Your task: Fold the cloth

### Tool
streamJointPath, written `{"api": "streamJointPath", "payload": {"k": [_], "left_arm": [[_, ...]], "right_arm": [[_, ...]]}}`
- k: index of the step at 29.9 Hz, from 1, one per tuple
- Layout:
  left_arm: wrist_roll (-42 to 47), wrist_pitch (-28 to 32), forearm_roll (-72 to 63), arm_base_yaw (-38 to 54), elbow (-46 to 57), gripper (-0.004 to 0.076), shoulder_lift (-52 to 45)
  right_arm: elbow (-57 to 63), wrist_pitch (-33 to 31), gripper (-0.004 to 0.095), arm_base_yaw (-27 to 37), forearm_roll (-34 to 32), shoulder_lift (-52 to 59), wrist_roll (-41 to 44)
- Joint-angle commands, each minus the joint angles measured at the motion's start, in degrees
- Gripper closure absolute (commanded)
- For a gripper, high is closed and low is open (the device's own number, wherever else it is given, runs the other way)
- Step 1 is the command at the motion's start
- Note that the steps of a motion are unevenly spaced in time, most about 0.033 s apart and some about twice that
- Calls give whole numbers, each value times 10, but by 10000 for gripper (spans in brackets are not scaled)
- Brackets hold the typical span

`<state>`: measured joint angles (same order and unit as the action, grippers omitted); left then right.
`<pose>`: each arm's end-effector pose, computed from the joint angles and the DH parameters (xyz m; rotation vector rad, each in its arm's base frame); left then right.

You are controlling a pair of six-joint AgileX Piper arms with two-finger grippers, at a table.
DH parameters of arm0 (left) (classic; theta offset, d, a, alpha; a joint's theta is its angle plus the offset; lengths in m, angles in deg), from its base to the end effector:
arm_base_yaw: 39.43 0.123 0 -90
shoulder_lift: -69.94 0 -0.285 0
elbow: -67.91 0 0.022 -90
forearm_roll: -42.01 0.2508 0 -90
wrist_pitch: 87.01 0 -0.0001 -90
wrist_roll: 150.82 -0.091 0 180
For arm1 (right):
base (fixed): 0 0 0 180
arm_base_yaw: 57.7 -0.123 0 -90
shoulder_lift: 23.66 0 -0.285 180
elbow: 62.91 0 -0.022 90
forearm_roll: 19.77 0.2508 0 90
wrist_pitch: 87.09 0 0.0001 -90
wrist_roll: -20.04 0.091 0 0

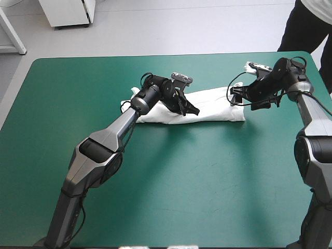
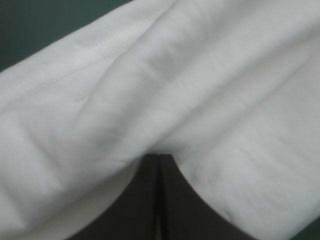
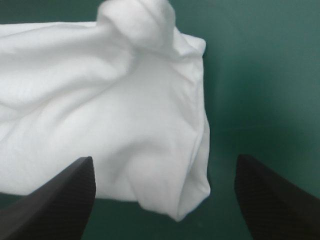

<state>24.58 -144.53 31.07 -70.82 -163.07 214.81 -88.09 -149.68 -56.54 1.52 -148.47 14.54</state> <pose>0.4434 -0.2876 0.2134 0.7467 2.5653 -0.4015 0.4428 0.0204 0.2555 0.0624 2.7757 0.4739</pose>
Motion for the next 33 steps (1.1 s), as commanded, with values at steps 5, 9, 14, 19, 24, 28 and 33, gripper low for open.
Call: {"api": "streamJointPath", "payload": {"k": [5, 9, 14, 19, 24, 28, 33], "left_arm": [[1, -4, -29, -4, -13, 734, -31], [1, -1, -31, -4, -13, 734, -31], [1, -1, -31, -4, -13, 734, -31], [1, -1, -31, -4, -13, 734, -31], [1, -1, -31, -4, -13, 734, -31], [1, -2, -31, -4, -13, 734, -31], [1, -3, -31, -4, -13, 734, -31]], "right_arm": [[-12, 36, 237, 4, 34, -5, -14], [-12, 40, 266, 3, 74, -24, -33], [-12, 26, 296, -2, 79, -50, -29], [-12, 16, 600, -8, 73, -60, -22], [-12, 11, 923, -9, 78, -60, -29], [-15, 9, 925, -9, 79, -49, -29], [-39, 9, 925, -15, 79, -10, -33]]}}
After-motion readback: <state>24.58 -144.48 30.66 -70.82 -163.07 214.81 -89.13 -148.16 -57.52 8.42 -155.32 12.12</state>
